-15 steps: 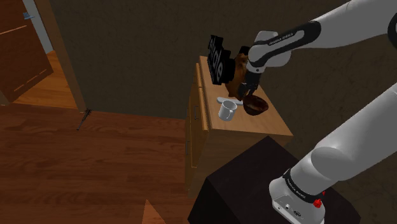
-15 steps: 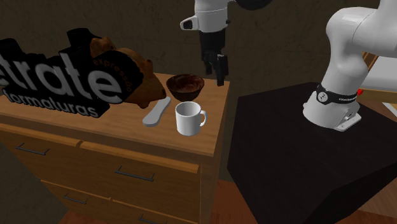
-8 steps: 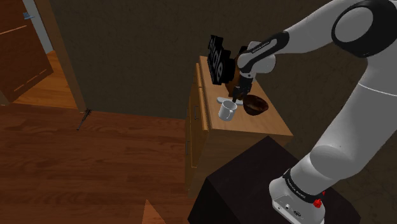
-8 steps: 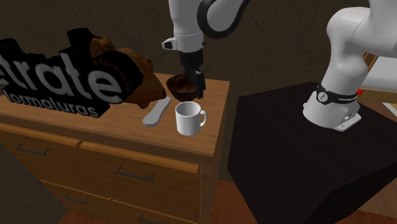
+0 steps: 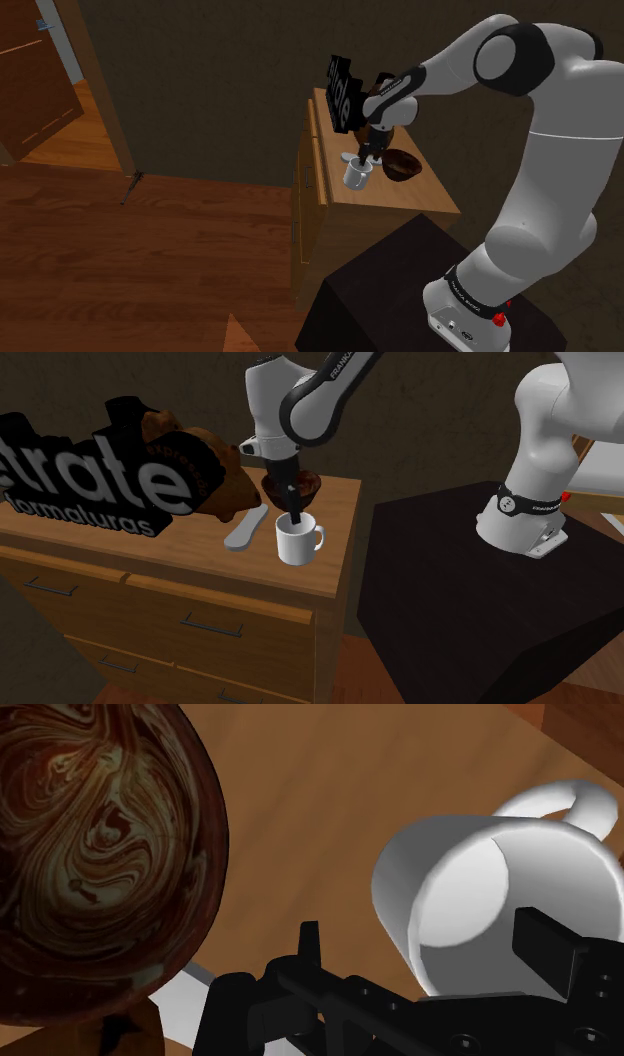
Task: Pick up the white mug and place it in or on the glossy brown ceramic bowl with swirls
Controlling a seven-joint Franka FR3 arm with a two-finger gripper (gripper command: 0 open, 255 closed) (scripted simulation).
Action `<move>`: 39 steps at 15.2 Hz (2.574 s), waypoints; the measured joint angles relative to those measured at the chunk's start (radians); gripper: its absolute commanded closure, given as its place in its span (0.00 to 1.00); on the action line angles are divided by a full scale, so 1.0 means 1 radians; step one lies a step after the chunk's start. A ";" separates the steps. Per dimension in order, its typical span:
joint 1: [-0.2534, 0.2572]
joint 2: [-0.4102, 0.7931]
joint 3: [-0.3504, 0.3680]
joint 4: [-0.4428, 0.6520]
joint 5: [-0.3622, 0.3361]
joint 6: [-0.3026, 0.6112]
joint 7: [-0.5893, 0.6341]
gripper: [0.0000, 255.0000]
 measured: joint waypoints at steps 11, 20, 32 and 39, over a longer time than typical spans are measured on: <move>-0.009 0.056 0.011 -0.001 0.017 0.057 -0.012 0.00; -0.009 0.056 0.011 -0.001 0.017 0.057 -0.012 1.00; 0.006 -0.040 -0.007 -0.005 -0.011 -0.034 0.007 1.00; 0.014 -0.107 -0.018 0.004 -0.032 -0.108 0.020 1.00</move>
